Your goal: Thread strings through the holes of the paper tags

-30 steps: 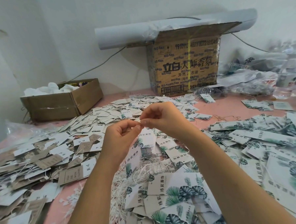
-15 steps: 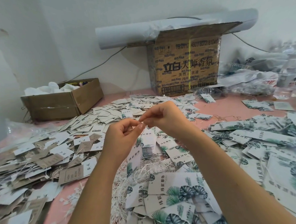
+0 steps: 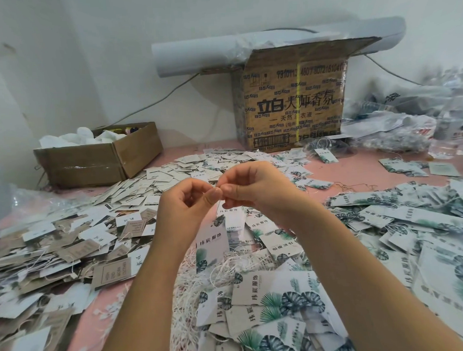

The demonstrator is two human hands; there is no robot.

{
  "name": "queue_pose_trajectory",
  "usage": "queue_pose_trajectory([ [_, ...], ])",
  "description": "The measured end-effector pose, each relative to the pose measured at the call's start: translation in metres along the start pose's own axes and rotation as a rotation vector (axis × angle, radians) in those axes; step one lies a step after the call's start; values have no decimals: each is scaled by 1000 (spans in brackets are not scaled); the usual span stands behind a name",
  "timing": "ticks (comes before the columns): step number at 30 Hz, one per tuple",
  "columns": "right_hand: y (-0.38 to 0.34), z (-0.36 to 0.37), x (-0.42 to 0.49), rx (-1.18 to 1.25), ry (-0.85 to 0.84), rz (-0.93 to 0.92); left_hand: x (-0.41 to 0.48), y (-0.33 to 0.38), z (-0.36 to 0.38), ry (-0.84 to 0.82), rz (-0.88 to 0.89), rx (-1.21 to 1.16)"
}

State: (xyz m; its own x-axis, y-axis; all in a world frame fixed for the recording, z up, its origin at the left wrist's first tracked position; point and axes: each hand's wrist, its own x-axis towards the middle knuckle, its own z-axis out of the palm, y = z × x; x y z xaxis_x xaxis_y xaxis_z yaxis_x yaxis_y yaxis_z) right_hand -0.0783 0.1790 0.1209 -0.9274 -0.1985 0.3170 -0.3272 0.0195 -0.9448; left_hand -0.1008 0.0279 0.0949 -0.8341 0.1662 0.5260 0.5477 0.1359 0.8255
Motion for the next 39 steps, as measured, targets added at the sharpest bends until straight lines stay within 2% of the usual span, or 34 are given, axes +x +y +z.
queue_pose_trajectory([
  [8, -9, 9, -2, -66, -63, 40, 2, -3, 4, 7, -52, 43],
  [13, -13, 15, -1, -75, 26, -10, 1, -3, -6, -220, -124, -1],
  [16, -13, 12, -1, 8, 81, -52, 0, -3, -8, -386, -226, 72],
  [18, -13, 8, -2, 84, 121, -70, -1, -7, -7, -421, -259, 138],
  [23, -14, -7, 1, 192, 293, -111, 1, -10, -8, -329, -273, -17],
  [26, -10, -14, 1, 26, 350, -68, 2, -2, -9, -220, -223, -188],
  [29, -5, -8, 2, -186, 259, 15, 2, 3, -5, -75, -161, -312],
  [33, -6, 1, 2, -4, 97, 23, 3, 4, -3, 49, -91, -315],
  [35, -6, 1, 0, -49, 41, 14, 4, 4, -3, 82, -63, -306],
  [39, -6, -3, -2, -265, 56, 33, 2, 2, 2, 57, -52, -250],
])
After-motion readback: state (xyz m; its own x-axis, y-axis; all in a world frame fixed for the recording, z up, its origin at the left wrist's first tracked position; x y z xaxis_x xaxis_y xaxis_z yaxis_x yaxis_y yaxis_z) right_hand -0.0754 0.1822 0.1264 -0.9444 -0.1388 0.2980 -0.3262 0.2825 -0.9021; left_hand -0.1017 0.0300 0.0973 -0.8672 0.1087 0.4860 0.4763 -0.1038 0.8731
